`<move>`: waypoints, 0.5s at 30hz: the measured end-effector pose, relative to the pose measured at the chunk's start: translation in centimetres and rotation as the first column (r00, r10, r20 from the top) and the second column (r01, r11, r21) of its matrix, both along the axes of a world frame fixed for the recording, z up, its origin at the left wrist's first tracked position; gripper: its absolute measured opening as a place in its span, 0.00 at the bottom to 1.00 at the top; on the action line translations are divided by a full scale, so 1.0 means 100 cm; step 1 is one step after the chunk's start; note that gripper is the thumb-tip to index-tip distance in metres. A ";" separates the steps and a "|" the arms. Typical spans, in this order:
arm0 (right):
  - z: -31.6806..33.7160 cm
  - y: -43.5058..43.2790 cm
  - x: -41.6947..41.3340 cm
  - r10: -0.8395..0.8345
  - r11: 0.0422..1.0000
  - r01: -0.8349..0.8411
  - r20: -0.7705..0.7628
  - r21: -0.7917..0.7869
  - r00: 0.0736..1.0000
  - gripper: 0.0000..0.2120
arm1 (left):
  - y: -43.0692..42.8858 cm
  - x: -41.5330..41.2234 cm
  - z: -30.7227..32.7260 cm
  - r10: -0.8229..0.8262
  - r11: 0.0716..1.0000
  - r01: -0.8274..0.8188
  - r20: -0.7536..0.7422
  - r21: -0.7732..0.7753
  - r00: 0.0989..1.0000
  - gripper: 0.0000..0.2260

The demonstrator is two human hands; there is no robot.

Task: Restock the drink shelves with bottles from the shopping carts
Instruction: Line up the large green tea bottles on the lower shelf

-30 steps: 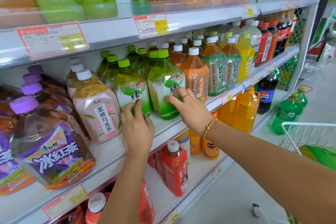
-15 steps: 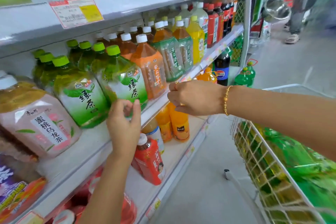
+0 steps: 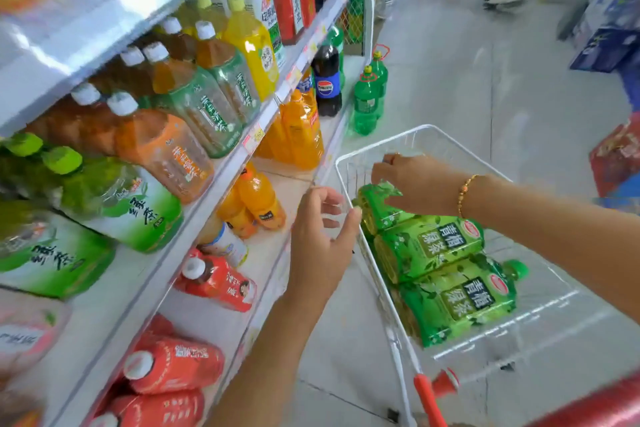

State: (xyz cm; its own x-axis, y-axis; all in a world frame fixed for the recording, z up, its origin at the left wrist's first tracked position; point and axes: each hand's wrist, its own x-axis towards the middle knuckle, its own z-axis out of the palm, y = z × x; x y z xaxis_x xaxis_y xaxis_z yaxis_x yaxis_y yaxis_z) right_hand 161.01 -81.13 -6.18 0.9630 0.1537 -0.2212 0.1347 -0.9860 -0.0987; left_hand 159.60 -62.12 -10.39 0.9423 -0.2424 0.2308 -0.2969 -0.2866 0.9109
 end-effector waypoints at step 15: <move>0.059 -0.030 -0.218 -0.198 0.966 0.260 -0.652 -0.002 0.732 0.22 | -0.030 -0.176 0.084 -0.419 0.483 0.708 -0.574 0.516 0.704 0.11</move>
State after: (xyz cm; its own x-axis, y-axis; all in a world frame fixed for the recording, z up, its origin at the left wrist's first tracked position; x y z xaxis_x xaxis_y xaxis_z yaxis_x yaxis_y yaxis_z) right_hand 139.24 -84.13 -0.26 0.6051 -0.0047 -0.7961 -0.2196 -0.9622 -0.1612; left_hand 141.97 -65.16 -2.01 0.5059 -0.6892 -0.5187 -0.3561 -0.7146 0.6021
